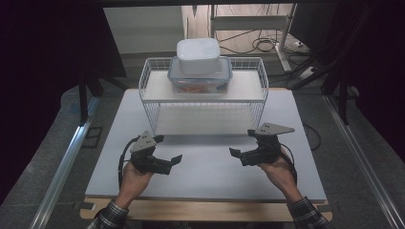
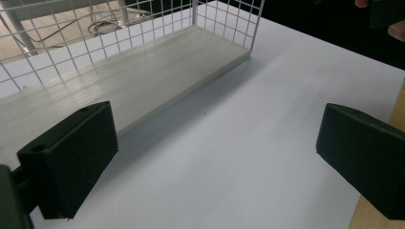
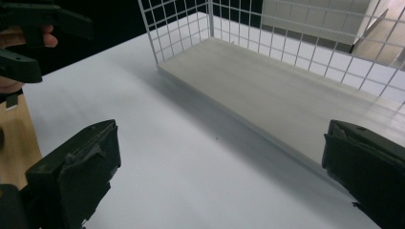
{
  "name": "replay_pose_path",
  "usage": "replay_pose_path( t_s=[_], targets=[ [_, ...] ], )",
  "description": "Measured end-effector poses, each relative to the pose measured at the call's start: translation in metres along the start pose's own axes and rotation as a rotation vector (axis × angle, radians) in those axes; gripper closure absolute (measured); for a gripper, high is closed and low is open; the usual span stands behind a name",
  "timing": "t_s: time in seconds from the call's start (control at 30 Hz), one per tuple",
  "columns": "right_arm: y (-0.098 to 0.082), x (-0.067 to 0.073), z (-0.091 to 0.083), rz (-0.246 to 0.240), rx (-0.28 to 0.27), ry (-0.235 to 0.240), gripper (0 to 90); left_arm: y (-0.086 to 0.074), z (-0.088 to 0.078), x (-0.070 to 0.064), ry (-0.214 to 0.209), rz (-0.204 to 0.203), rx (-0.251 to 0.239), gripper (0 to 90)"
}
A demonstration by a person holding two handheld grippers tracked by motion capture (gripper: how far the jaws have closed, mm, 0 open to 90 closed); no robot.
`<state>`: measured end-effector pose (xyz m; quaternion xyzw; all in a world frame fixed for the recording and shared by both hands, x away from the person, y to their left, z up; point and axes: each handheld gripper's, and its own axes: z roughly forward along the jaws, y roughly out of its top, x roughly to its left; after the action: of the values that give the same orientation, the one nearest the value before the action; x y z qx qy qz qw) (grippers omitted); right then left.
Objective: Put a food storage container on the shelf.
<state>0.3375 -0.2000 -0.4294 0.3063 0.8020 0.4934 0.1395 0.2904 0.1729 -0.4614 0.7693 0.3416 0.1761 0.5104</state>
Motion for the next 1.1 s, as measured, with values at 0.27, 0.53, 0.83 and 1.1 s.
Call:
replay_pose_path(
  t_s=[0.27, 0.53, 0.83, 1.1],
  targets=[
    [-0.014, 0.002, -0.003, -0.002, 0.023, -0.015, 0.0, -0.015, -0.002, -0.004, 0.042, 0.032, 0.034, 0.0],
    [-0.03, 0.001, -0.006, 0.004, 0.046, -0.031, 0.0, -0.028, -0.001, -0.006, 0.062, 0.042, 0.068, 0.0],
    [-0.05, -0.002, -0.011, 0.009, 0.068, -0.054, 0.0, -0.04, 0.004, -0.011, 0.077, 0.068, 0.106, 0.0],
    [-0.066, -0.001, -0.01, 0.013, 0.103, -0.066, 0.0, -0.049, 0.009, -0.014, 0.083, 0.085, 0.145, 0.0]
  ],
)
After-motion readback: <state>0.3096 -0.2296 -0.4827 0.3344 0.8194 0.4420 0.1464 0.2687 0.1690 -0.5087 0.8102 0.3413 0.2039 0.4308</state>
